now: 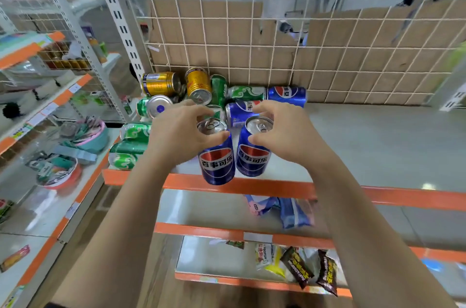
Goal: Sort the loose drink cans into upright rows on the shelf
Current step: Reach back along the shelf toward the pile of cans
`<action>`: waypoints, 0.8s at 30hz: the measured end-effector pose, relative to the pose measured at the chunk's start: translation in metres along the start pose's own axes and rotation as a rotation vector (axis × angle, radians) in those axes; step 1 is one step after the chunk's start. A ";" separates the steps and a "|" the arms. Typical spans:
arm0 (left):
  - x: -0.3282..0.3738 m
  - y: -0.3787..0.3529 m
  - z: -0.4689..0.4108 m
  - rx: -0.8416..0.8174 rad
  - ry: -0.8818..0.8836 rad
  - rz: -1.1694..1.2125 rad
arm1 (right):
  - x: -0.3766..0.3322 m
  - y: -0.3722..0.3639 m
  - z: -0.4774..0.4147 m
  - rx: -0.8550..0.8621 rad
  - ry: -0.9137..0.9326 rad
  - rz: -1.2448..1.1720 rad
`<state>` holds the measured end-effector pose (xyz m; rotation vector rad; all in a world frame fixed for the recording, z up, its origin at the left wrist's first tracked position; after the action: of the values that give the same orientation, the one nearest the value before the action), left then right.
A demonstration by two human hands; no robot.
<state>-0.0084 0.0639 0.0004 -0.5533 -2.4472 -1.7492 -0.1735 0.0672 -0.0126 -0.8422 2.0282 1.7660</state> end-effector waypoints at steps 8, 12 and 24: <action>0.150 -0.048 -0.014 -0.083 -0.143 0.014 | 0.104 0.104 0.064 0.141 -0.113 -0.035; 0.242 -0.077 -0.012 -0.133 -0.173 0.068 | 0.171 0.160 0.106 0.176 -0.188 -0.013; 0.496 -0.157 -0.012 -0.249 -0.370 0.301 | 0.344 0.316 0.211 0.375 -0.370 0.041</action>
<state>-0.5248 0.1281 -0.0012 -1.3014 -2.2005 -1.9712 -0.6639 0.2160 -0.0085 -0.3339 2.0337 1.3689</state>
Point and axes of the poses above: each hand's wrist, its own z-axis away from the middle knuckle, its own y-axis out of the back of the hand, x = y × z, the point moved 9 cm from there along -z, towards the middle knuckle, and after that the axes turned 1 degree about x, right-handed, at the moved point
